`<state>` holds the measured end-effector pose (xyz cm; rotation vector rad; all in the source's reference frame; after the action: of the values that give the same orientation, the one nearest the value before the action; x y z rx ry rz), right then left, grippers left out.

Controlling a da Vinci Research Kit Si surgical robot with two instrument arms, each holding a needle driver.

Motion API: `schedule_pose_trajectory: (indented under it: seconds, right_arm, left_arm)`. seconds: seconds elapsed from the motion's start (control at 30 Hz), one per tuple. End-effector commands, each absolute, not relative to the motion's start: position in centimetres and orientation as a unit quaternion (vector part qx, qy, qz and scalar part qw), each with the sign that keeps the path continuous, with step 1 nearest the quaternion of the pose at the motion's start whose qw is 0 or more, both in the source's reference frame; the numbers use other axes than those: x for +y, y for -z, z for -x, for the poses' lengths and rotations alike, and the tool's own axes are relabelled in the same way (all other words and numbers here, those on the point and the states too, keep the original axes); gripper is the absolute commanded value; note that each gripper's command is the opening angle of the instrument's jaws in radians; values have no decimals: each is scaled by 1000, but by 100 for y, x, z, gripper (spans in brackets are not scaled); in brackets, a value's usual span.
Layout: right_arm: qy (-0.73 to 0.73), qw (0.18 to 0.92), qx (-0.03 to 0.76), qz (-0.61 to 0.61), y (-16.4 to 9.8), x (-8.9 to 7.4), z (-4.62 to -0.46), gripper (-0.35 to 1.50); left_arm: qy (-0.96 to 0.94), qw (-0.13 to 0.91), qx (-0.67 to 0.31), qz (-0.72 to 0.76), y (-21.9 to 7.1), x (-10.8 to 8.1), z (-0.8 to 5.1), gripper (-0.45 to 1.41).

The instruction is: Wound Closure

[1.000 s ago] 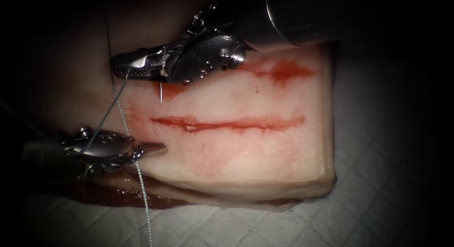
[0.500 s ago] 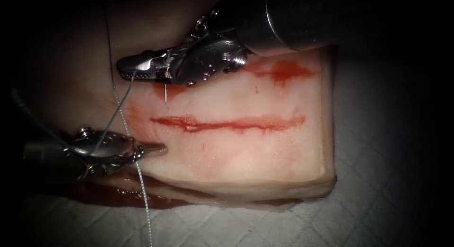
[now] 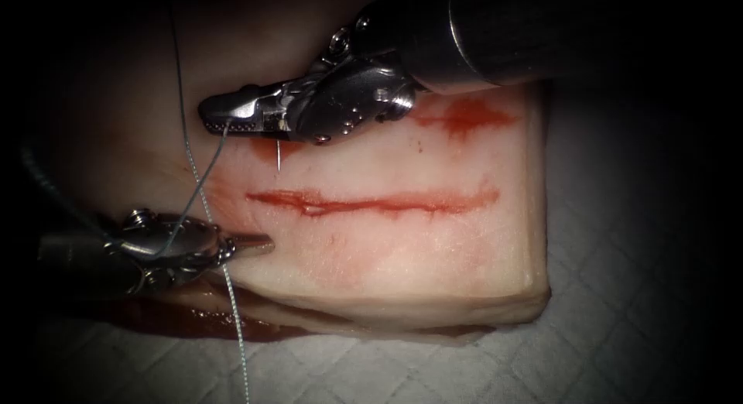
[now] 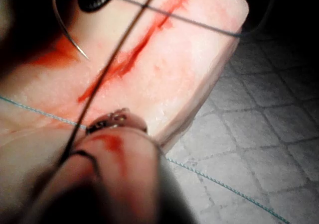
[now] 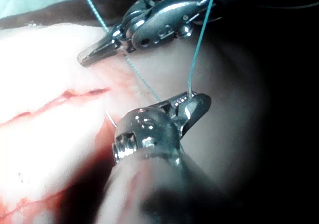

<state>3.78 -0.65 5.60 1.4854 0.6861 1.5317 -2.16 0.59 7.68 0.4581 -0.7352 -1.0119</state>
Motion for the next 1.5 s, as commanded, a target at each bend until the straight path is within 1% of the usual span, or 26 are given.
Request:
schedule_pose_trajectory:
  seconds: [0.03,0.57,0.9,1.0,1.5]
  right_arm:
    - [-616,433,276,-598,-565,-62,-388,-35]
    - [-616,436,269,-599,-572,-67,-393,-35]
    - [-620,464,237,-587,-574,-80,-398,-35]
    - [-619,487,225,-574,-573,-82,-399,-35]
    - [-594,515,251,-564,-553,-82,-409,-35]
  left_arm:
    - [469,786,-341,-213,-773,58,221,-45]
    - [472,785,-341,-214,-773,58,221,-45]
    - [472,785,-341,-214,-773,57,221,-45]
    - [472,785,-341,-214,-773,57,221,-45]
    - [472,785,-339,-213,-772,56,221,-45]
